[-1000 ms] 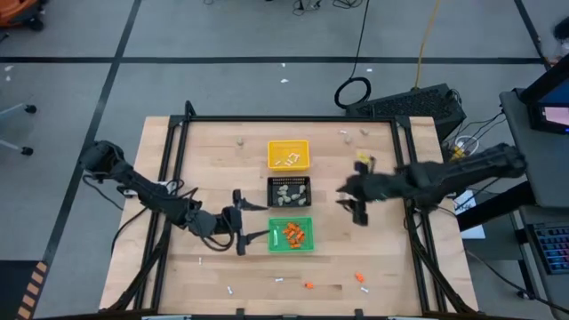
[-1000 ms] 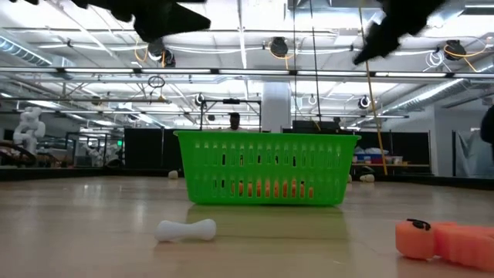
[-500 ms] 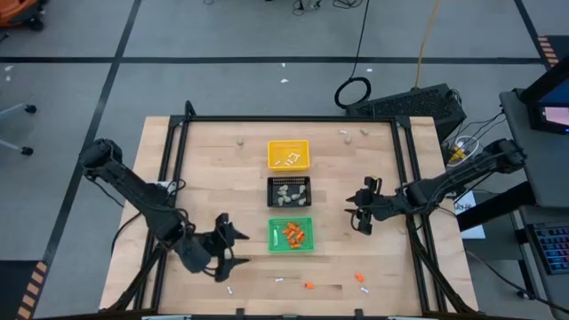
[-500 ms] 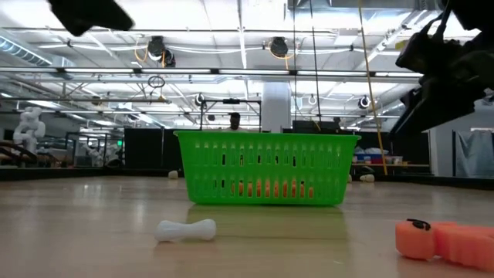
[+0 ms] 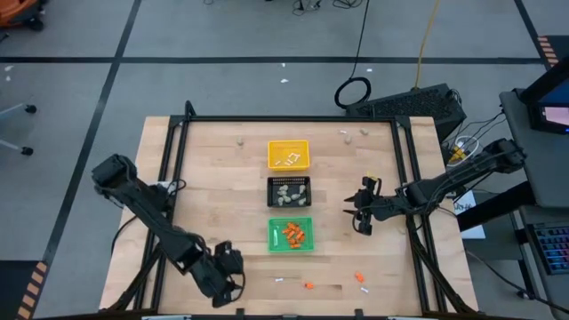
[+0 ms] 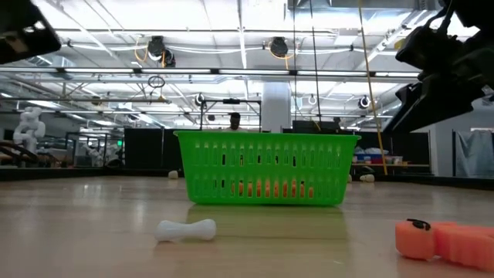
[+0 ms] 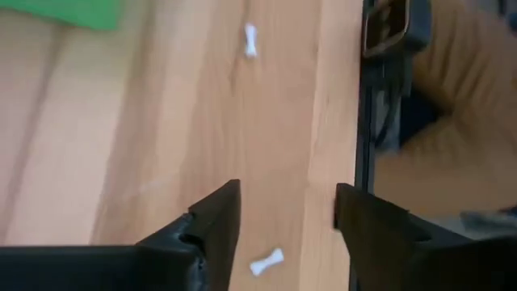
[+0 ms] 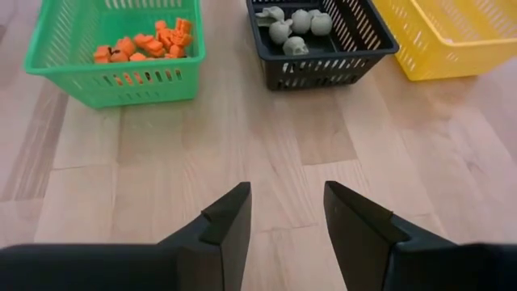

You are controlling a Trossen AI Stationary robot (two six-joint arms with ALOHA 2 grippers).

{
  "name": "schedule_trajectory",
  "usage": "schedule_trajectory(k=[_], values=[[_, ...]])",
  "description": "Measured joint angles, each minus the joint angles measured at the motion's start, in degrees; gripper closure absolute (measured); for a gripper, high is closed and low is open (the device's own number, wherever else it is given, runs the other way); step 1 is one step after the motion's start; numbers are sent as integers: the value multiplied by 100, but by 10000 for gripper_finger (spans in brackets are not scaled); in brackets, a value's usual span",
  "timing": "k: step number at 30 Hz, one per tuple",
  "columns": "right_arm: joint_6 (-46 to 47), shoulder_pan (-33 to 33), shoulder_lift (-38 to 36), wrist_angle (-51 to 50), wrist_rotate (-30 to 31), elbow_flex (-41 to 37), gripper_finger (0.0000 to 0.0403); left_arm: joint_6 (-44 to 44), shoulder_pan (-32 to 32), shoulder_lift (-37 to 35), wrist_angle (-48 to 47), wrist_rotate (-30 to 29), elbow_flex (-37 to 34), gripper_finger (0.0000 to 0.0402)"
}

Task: Sort Halloween decoration
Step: Put the white bone toy into the yellow basket

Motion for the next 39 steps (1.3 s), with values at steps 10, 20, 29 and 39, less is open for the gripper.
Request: schedule_trajectory(k=[10, 20, 29, 39], values=[[35, 0, 0, -36, -38, 0, 261, 732, -140, 716, -729, 819, 657, 259], [-48, 0, 2, -154, -39, 0, 261, 2452, -360, 1136, -668, 904, 662, 267], [-121, 0, 2, -153, -33, 0, 261, 2861, -356, 1395, -650, 641, 661, 267], [-143, 0, 2, -179, -31, 0, 261, 3013, -356, 1404, -724, 589, 660, 267]])
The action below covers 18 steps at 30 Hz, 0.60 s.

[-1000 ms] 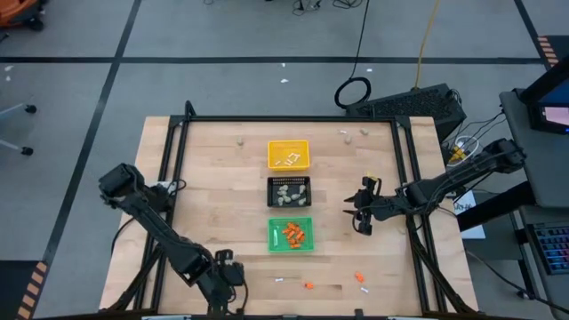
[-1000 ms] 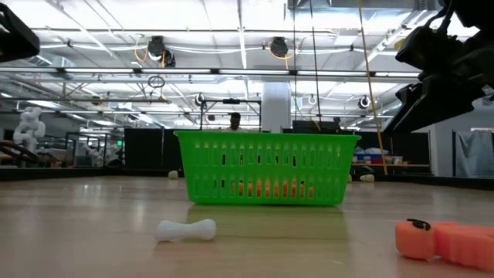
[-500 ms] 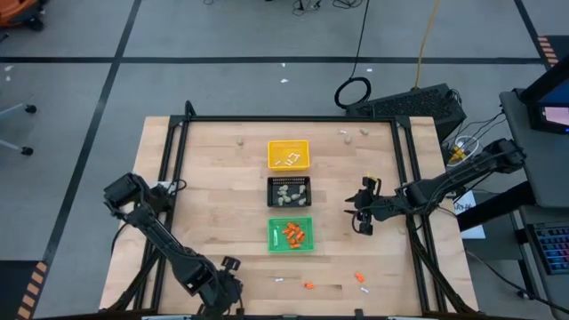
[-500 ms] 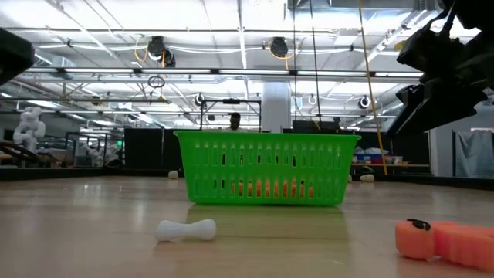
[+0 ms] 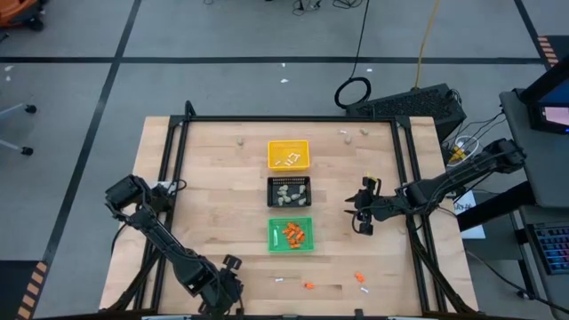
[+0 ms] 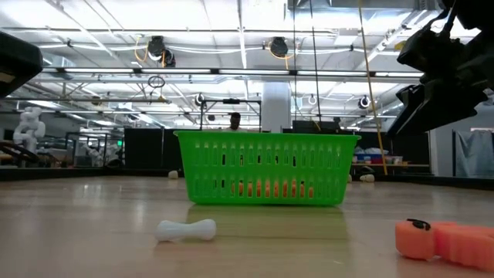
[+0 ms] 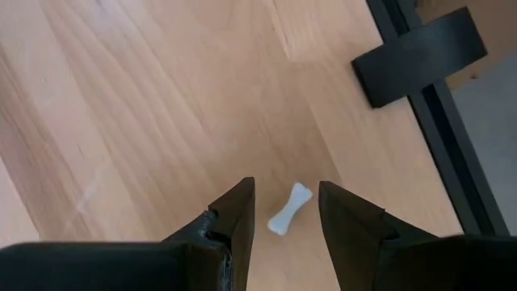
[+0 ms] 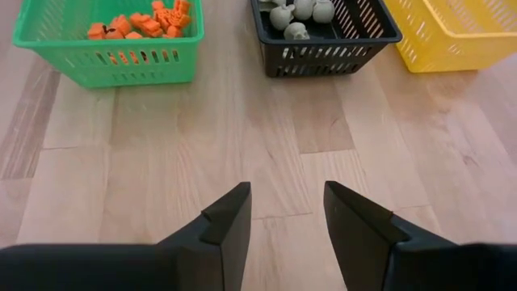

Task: Sort Halloween decoration
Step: Put the white bone toy into the yellow basket

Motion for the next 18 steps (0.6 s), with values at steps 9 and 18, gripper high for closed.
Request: schedule_trajectory(k=[9, 18], values=[[2, 0, -2, -52, -2, 0, 261, 1, -25, 183, -105, -131, -2, 267], [42, 0, -1, -153, 0, 0, 261, -51, -58, 245, -54, -590, 2, 267]])
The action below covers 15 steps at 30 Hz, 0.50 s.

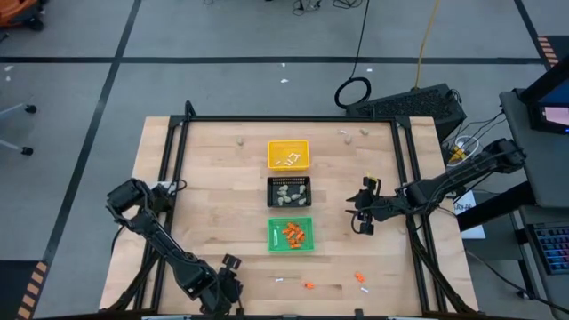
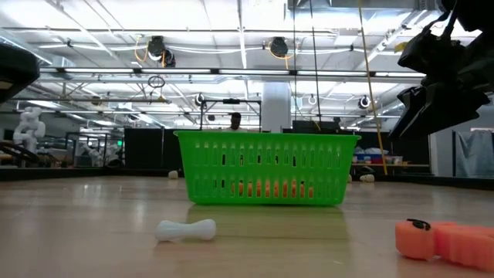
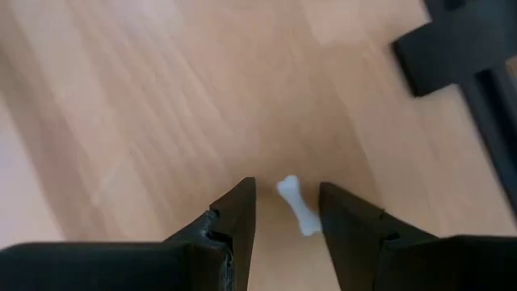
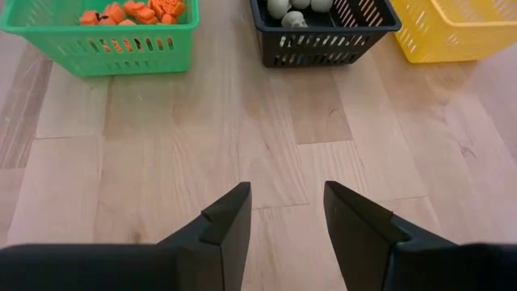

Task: Sort Halloween decoration
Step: Put the white bone toy into the yellow basket

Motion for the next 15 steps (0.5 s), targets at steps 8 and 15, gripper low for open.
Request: schedule_trajectory(k=[8, 15], values=[[2, 0, -1, 1, 0, 1, 261, 45, 92, -79, -115, -279, 146, 267], [2, 0, 0, 4, 2, 0, 261, 728, 281, -203, -988, 308, 992, 267]])
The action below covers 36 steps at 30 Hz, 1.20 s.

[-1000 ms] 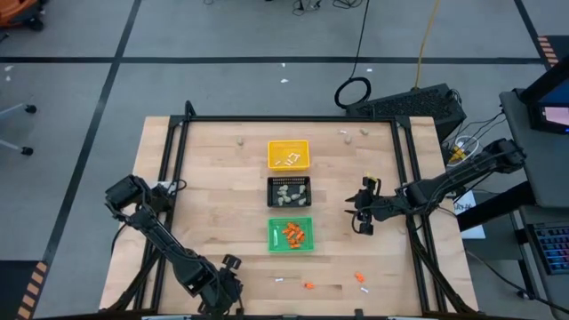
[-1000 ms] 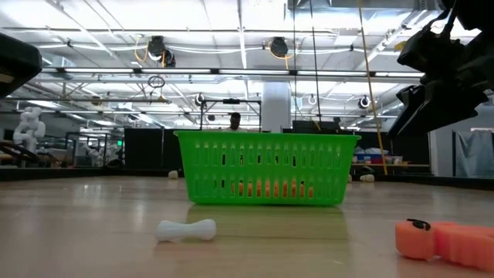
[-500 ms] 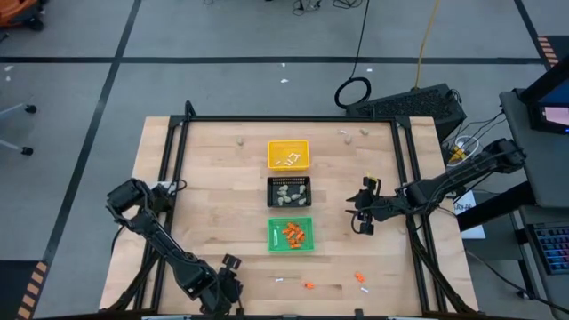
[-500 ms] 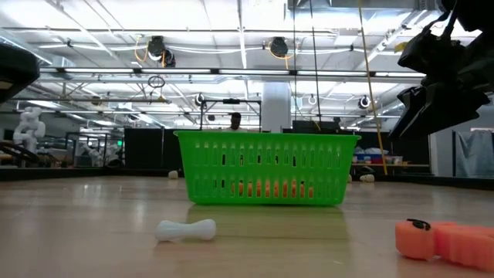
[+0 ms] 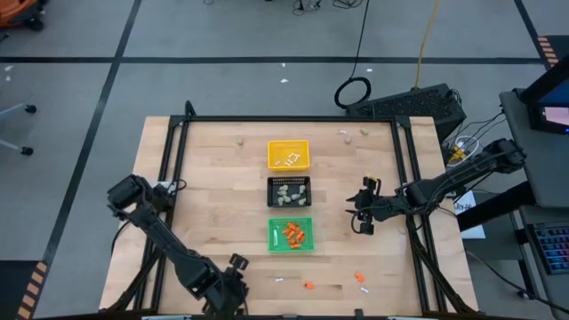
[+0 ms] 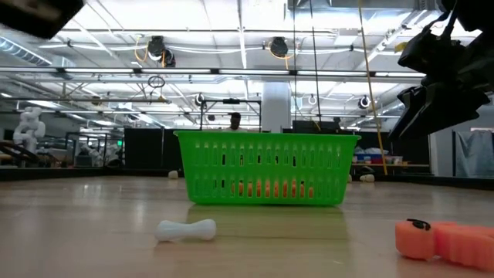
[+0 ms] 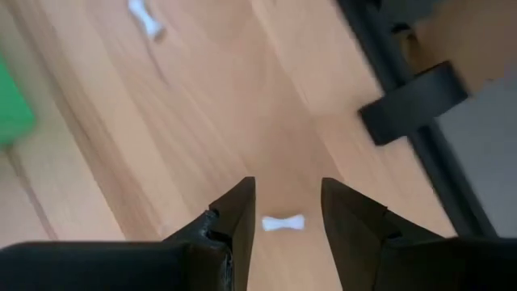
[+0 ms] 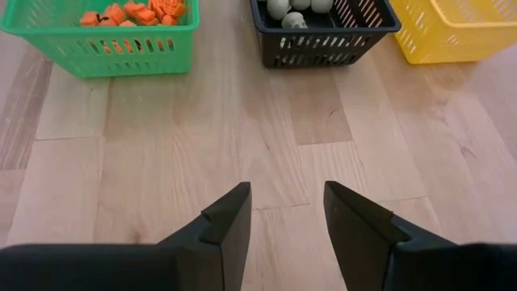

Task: Sort Halloween decoration
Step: Put the white bone toy into the yellow basket

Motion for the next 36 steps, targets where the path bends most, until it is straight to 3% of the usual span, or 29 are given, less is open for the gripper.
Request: schedule_trajectory(k=[4, 12, 15, 22, 30, 36], values=[[14, -1, -1, 1, 0, 0, 261, 459, 226, 0, -355, 227, 262, 267], [26, -2, -1, -3, -7, 0, 261, 197, 622, 163, -446, 1430, 260, 267], [24, -2, 1, -18, -9, 0, 261, 153, 624, 192, -470, 1503, 265, 267], [2, -2, 1, -29, -7, 0, 261, -183, 460, 203, -57, 495, 261, 267], [-22, -2, 0, -23, -7, 0, 261, -701, -30, 101, 1329, -723, -345, 267], [-22, -1, -1, 4, -7, 0, 261, -894, -283, 101, 1936, -1035, -887, 267]])
